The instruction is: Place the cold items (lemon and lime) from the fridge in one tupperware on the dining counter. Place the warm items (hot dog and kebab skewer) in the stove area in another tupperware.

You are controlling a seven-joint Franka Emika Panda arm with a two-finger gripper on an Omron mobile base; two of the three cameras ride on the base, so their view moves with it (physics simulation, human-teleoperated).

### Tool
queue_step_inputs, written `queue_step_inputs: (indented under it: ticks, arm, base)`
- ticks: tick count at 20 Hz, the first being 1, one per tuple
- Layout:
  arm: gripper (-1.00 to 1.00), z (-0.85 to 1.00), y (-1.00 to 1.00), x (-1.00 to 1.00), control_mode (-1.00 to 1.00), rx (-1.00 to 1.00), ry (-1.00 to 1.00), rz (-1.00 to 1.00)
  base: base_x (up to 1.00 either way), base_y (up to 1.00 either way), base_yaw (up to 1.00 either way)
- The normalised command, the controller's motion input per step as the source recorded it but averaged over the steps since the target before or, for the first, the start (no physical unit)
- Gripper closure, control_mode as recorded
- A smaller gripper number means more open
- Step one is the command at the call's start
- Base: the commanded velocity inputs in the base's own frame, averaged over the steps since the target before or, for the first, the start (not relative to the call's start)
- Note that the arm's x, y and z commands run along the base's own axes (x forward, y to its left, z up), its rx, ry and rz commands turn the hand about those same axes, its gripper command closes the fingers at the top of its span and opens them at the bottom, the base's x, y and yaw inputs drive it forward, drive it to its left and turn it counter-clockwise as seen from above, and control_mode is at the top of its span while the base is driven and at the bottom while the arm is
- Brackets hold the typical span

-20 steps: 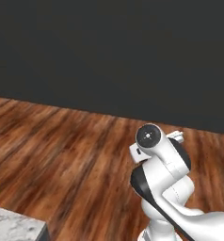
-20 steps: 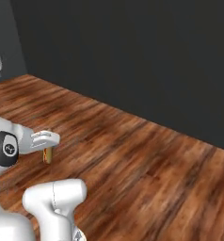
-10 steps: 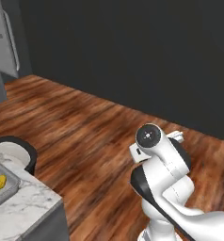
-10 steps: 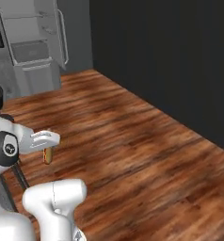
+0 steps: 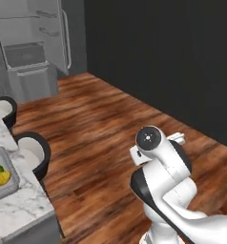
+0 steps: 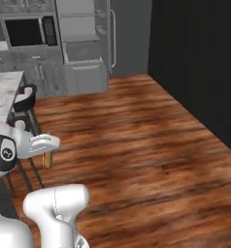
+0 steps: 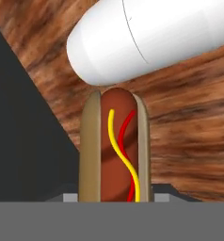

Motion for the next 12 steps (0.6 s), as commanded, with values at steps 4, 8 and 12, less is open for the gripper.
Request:
queue_step_inputs:
  ticks: [4,8,12]
  arm:
    - [1.0,0.0,0.0,0.0,1.0,0.0,0.0,0.0]
    - [1.0,0.0,0.0,0.0,1.0,0.0,0.0,0.0]
    - [1.0,0.0,0.0,0.0,1.0,0.0,0.0,0.0]
  base:
    - [1.0,-0.24,0.48]
    - [0.95,0.0,0.61]
    - [0.81,-0.1,0.59]
